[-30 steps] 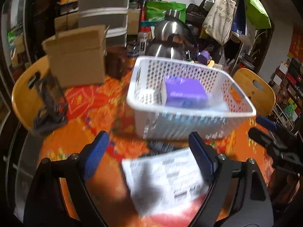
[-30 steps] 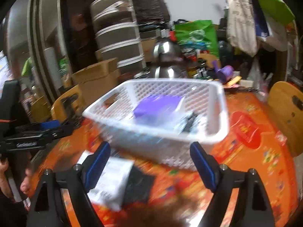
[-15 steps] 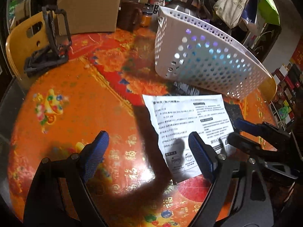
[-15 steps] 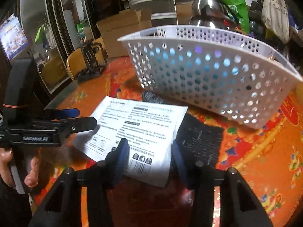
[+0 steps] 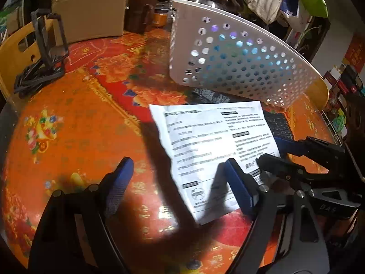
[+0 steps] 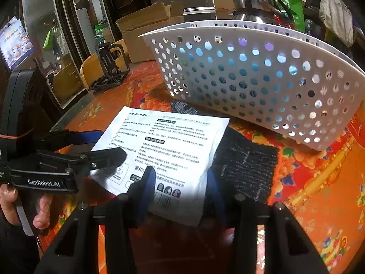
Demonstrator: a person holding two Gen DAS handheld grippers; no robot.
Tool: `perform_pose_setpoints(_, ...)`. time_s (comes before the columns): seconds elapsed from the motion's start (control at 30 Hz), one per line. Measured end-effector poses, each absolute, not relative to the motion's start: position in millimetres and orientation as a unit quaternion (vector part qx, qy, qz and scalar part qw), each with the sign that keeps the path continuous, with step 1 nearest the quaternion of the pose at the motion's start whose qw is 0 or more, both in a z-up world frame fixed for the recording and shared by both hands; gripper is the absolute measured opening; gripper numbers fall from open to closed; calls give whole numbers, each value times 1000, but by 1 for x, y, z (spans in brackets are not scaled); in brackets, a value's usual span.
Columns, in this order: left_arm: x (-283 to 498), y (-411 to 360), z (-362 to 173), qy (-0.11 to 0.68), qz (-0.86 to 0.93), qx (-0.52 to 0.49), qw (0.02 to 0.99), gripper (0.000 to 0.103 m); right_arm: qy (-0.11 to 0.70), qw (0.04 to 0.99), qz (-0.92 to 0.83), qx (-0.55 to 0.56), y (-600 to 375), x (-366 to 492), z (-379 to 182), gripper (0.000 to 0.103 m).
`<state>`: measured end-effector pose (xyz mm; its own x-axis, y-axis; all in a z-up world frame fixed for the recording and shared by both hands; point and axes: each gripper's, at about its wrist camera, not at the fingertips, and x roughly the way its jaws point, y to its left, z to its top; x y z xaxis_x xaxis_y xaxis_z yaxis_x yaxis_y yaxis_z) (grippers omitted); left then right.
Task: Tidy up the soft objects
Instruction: 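Return to the table and grasp the white paper leaflet with both grippers, then carry the white leaflet over the basket and release it inside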
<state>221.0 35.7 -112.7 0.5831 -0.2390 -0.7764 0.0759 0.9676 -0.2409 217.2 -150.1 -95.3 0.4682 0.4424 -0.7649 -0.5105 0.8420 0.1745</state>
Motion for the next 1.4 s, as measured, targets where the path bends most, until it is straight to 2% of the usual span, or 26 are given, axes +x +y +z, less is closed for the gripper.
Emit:
perform_pose_setpoints(0.03,220,34,-112,447,-95,-91,885,66,435,854,283,-37,-150,217,-95,38)
perform_pose_setpoints(0.1,220,30,-111,446,-112,-99,882,44,436,852,288,-33,-148,217,-96,34)
perform_pose_setpoints(0.17,219,29,-110,447,-129,-111,878,42,435,852,291,-33,-147,217,-96,30)
perform_pose_setpoints(0.23,216,26,-108,443,-123,-103,882,36,430,854,290,-36,-147,215,-94,21)
perform_pose_setpoints(0.4,208,20,-102,424,-113,-81,895,20,420,860,286,-48,-144,211,-91,13)
perform_pose_setpoints(0.47,206,23,-101,421,-114,-86,896,17,417,861,288,-43,-147,210,-90,10)
perform_pose_setpoints(0.8,183,26,-83,373,-121,-85,916,15,380,877,290,-50,-151,194,-69,6)
perform_pose_setpoints(1.4,140,5,30,276,-147,-64,948,15,276,919,279,-46,-181,148,35,6)
